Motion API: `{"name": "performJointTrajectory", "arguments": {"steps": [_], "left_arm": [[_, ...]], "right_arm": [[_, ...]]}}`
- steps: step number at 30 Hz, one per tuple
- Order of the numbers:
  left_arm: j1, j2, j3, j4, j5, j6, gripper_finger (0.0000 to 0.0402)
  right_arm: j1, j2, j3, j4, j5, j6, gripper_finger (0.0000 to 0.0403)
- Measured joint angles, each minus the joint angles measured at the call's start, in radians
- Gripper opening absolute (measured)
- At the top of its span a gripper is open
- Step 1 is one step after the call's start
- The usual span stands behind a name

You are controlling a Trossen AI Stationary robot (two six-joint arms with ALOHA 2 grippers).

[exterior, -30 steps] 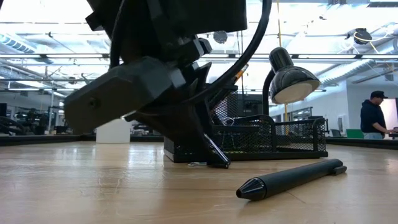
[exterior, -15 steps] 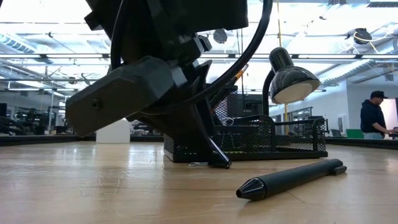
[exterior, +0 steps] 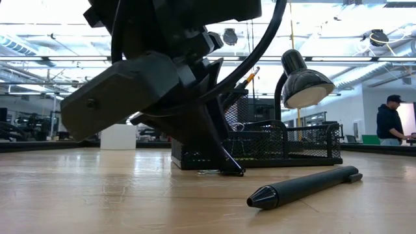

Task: Pick and place office supplies into organizer
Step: Put the left black binder clip into the black desk organizer

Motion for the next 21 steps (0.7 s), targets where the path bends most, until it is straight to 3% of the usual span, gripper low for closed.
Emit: {"name": "performJointTrajectory", "arguments": {"steps": [21], "left_arm": [[0.001,0.0,0.0,-0.011,-0.005,0.01,0.014]], "right_arm": [[0.0,0.0,0.0,0.005,0.0,0.0,0.01]]}}
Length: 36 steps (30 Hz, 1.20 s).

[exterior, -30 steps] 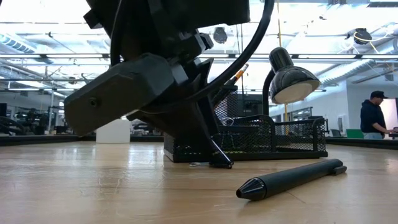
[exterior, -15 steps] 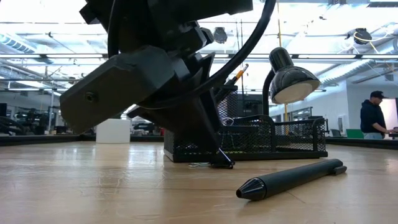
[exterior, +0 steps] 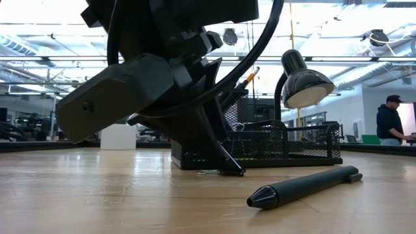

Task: Pick and place office supplies into organizer
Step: Put the left black binder clip into the black desk organizer

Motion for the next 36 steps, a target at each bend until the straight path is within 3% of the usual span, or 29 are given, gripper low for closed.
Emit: {"name": "performJointTrajectory", "arguments": {"steps": [36], "left_arm": [[0.014,-0.001,0.0,0.0,0.01,0.001,0.014]], "right_arm": [[0.0,0.0,0.0,0.0,0.0,0.0,0.01]]}}
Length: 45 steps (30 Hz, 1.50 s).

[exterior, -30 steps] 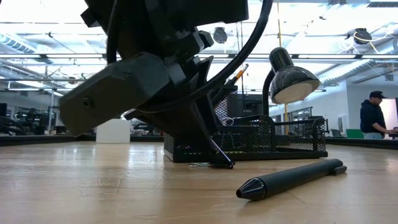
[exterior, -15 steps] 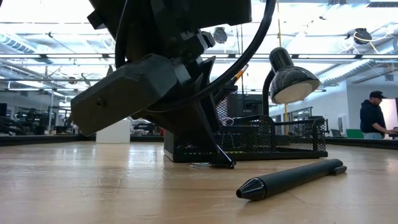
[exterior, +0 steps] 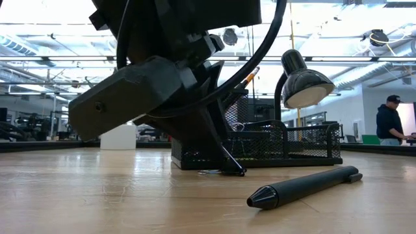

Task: Pick and place office supplies into organizer
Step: Put the left black binder clip into the black desk organizer

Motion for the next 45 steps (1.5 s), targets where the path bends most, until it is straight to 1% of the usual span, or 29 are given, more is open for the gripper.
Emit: {"name": "performJointTrajectory", "arguments": {"steps": [8,30,33,38,45], "left_arm": [[0.0,0.0,0.0,-0.014,0.0,-0.001,0.014],[0.01,0.008,-0.006,0.034,0.0,0.024,0.0139],[0.013,0.026,-0.006,0.036,0.027,0.031,0.0123],[0.014,0.03,-0.005,0.007,0.02,0.023,0.0077],[0.012,0.029,0.001,0.014,0.029,0.028,0.003]], "right_arm": [[0.0,0.0,0.0,0.0,0.0,0.004,0.01],[0.0,0.0,0.0,0.009,0.0,0.001,0.01],[0.0,0.0,0.0,0.018,0.0,0.0,0.01],[0.0,0.0,0.0,0.025,0.0,-0.007,0.01],[0.0,0.0,0.0,0.044,0.0,-0.026,0.01]]}}
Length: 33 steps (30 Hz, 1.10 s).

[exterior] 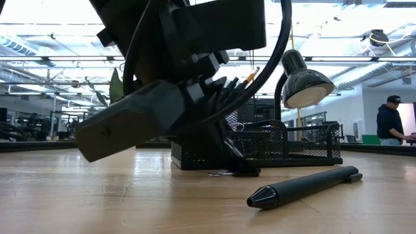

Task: Pick and place office supplies into organizer
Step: Put the left black binder clip into the black desk organizer

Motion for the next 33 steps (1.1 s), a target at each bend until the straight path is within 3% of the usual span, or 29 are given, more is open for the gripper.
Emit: {"name": "performJointTrajectory", "arguments": {"steps": [5,19,33], "left_arm": [[-0.005,0.001,0.0,0.024,0.033,0.0,0.0004],[-0.006,0.001,0.0,-0.001,-0.01,-0.016,0.0042],[-0.025,-0.007,0.001,-0.011,-0.003,-0.126,0.0134]], "right_arm": [[0.0,0.0,0.0,0.001,0.0,0.0,0.01],[0.0,0.0,0.0,0.002,0.0,0.0,0.01],[0.0,0.0,0.0,0.002,0.0,0.0,0.01]]}}
